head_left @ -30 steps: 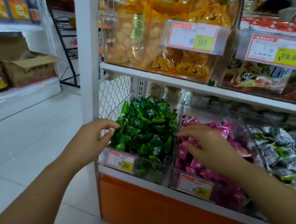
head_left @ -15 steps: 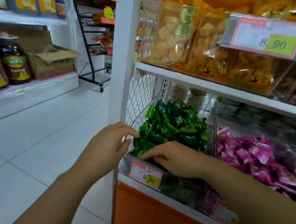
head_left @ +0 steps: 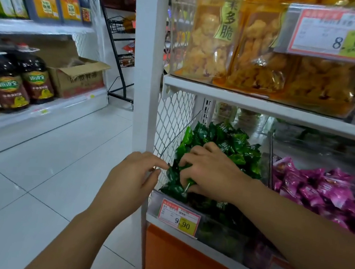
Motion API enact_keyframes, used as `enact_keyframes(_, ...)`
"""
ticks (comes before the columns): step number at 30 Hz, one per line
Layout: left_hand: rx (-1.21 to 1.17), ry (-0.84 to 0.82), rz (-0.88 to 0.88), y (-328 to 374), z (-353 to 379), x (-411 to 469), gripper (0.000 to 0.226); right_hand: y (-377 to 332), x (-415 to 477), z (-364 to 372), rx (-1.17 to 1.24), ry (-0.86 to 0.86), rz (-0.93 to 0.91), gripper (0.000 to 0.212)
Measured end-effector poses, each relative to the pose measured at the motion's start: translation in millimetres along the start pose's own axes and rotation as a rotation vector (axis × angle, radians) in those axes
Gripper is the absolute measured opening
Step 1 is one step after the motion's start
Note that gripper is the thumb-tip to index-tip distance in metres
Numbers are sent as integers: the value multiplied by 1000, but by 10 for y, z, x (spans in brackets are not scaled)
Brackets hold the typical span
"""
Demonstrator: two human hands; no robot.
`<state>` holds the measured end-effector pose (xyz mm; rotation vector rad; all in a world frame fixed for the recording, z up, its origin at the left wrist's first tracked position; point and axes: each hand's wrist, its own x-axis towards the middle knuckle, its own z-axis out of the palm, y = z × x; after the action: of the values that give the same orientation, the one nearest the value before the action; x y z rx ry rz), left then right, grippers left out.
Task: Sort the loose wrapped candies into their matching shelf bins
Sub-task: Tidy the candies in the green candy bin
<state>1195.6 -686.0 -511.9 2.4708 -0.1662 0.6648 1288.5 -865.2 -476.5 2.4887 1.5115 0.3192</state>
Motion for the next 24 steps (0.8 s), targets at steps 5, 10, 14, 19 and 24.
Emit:
enact_keyframes(5, 33, 4, 17, -2, 7, 11, 23, 275, -147, -100, 39, 55, 142, 17)
enact_keyframes(10, 42, 11, 25, 2, 9, 20, 22, 413, -201, -34, 89, 46, 243, 24)
enact_keyframes(14, 29, 5, 23, -11, 14, 13, 23, 436, -126, -26, 125, 20, 328, 24)
enact_keyframes(19, -9, -8, 14, -5, 0, -4, 23, 369, -161, -105, 153, -61, 289, 29)
enact_keyframes(24, -25, -10, 12, -25, 8, 11, 23, 7, -275, -234, 593, 35, 282, 23)
